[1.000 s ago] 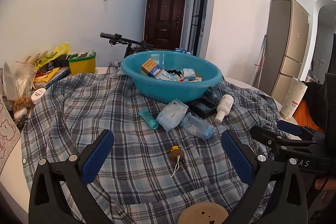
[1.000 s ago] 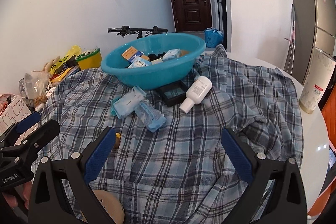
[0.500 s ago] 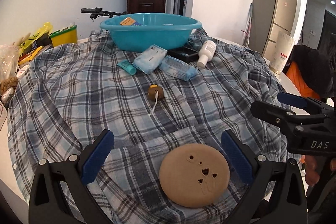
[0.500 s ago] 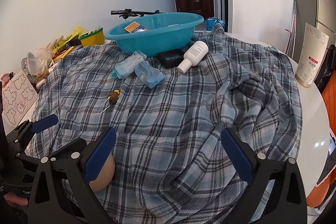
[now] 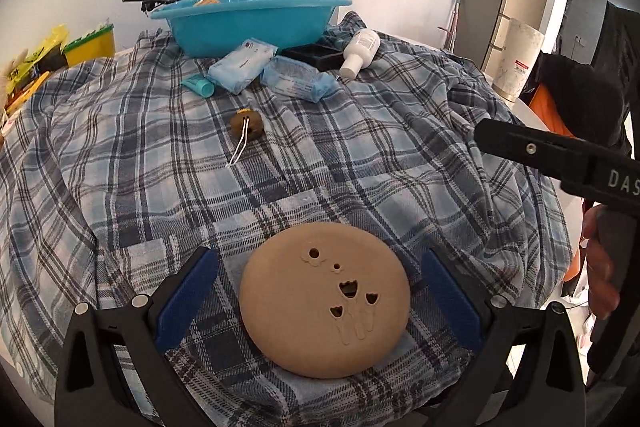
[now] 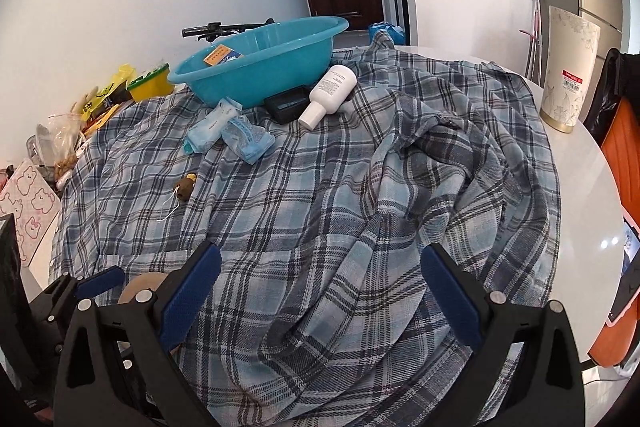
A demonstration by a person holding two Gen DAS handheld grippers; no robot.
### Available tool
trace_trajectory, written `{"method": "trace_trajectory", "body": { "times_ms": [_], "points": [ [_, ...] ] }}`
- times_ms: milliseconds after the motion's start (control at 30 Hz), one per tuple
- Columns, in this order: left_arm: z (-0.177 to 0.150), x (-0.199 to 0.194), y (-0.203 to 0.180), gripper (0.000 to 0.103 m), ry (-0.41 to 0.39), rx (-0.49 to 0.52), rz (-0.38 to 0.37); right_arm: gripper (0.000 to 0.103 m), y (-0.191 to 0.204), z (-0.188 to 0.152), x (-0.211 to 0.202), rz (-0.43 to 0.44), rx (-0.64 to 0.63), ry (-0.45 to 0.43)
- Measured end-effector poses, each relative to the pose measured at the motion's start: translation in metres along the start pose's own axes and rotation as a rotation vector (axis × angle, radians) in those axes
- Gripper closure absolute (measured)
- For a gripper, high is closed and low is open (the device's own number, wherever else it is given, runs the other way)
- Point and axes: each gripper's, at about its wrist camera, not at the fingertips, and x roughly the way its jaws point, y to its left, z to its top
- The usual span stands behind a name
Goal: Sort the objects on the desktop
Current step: 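Lower the left gripper onto the round tan disc and close on it, then lift the tan disc off the shirt with the left gripper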
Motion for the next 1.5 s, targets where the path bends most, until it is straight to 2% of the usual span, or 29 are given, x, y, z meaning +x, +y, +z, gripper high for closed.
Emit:
{"method": "trace_trajectory", "body": {
  "times_ms": [100,200,433,900,1233,1500],
  "points": [
    [-0.001,0.003,0.004,0.005,0.008,-0.017,-0.007,0.003,0.0,-0.001,-0.001,0.003,-0.001,-0.001],
    [-0.002,0.003,-0.001,0.017,0.018,0.021,-0.031,0.003,0.001,-0.001,-0.001,0.003,-0.006,0.0],
    [-0.005,0.008,-0.016,0.016,0.032,0.105,0.035,0.003,0.003,-0.004,-0.001,0.012,-0.015,0.01],
    [-0.001,0.006,-0.01,0.021,0.037,0.087,0.038,0.003,-0.001,-0.008,0.006,0.004,-0.008,0.033],
    [0.017,-0.008,0.003,0.022,-0.015,0.048,0.06,0.003,-0.004,-0.01,0.01,0.001,0.001,0.045],
    [0.045,-0.022,-0.01,0.028,-0.13,0.092,0.063,0.003,-0.001,-0.01,0.008,0.008,0.004,0.037]
  ]
}}
